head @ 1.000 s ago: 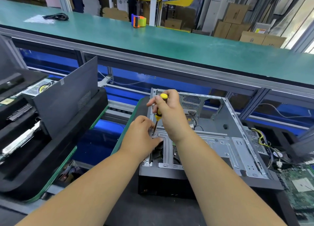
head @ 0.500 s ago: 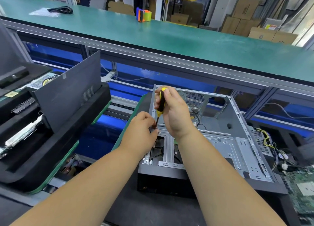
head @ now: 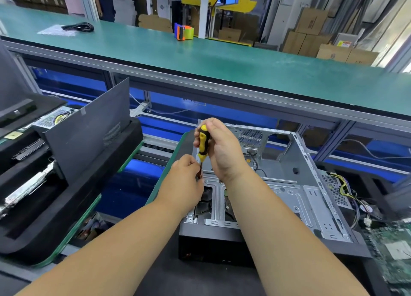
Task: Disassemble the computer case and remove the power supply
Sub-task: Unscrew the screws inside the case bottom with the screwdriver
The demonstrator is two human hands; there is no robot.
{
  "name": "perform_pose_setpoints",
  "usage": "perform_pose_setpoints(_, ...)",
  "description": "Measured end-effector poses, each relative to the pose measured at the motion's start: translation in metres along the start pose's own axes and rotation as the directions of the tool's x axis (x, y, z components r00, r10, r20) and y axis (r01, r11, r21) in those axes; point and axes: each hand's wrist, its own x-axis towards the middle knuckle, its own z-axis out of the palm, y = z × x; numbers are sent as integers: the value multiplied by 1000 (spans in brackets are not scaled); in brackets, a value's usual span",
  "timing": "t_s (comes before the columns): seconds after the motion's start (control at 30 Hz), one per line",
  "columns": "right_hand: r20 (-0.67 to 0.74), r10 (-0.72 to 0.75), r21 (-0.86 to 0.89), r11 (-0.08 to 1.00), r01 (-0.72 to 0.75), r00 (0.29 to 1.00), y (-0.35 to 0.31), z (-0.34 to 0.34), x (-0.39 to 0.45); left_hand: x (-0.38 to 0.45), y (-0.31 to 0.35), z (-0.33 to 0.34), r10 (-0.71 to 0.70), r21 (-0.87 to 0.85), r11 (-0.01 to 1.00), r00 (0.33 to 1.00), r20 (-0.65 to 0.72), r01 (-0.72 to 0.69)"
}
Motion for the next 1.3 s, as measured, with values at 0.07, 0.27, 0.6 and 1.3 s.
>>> perform_pose_setpoints(0.07, -45, 9, 18, 1000, -8, 999, -2, 1, 1, -1, 1, -1, 1, -7, 1000, 1000, -3, -1)
perform_pose_setpoints(0.27, -64, 44, 98, 994, -38, 997, 1, 5, 0, 0, 2, -1, 10, -12, 1000, 1000, -16, -10)
perform_pose_setpoints(0.6, -106, 46, -34, 998, -50, 993, -6, -3, -7, -1, 2, -1, 4, -20, 1000, 1000, -21, -4)
perform_pose_setpoints(1.3, 30, -11, 19, 1000, 10, 999, 5, 2, -4, 0, 0, 1, 2, 13, 1000, 1000, -13, -1)
